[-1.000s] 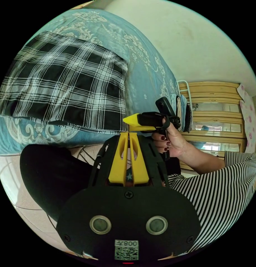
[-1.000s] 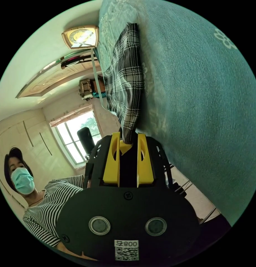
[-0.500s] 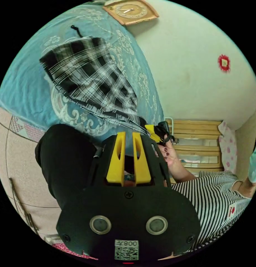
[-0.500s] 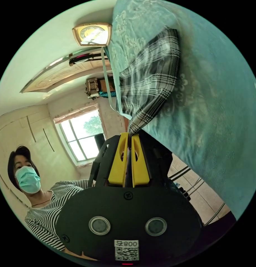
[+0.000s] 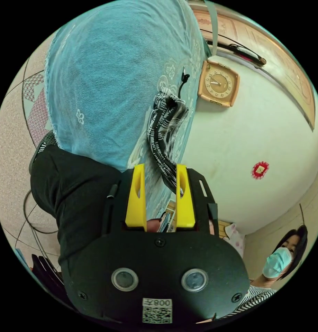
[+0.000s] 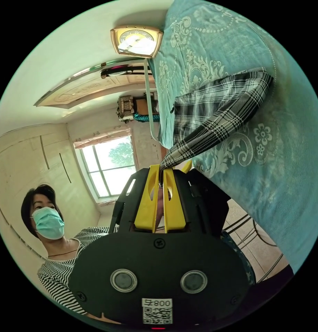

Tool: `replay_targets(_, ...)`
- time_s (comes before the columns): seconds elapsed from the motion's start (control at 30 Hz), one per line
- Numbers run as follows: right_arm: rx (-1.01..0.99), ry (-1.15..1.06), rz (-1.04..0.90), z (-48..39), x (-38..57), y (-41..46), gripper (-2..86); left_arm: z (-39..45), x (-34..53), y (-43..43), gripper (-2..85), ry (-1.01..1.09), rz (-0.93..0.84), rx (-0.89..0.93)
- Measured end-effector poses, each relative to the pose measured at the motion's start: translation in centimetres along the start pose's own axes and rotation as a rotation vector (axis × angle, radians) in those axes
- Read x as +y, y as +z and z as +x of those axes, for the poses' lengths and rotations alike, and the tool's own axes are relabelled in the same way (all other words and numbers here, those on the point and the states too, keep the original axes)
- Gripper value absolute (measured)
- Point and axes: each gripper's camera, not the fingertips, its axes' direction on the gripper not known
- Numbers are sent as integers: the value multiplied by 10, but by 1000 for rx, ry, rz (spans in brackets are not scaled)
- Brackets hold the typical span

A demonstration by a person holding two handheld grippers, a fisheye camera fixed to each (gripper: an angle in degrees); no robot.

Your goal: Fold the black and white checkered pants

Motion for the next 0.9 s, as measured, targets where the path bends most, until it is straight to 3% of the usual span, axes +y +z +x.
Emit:
replay_targets(0.43,23,-62,-14,-57,50,27,9,20,-3,9,127,-82,84,89)
replay_targets(0.67,25,-44,-3,-74,99,25,9,50,4,29,55,-41,70,29)
replay_targets(0.9,36,-17,10,-87,156,12,9,93,34,52,34,56,44,49)
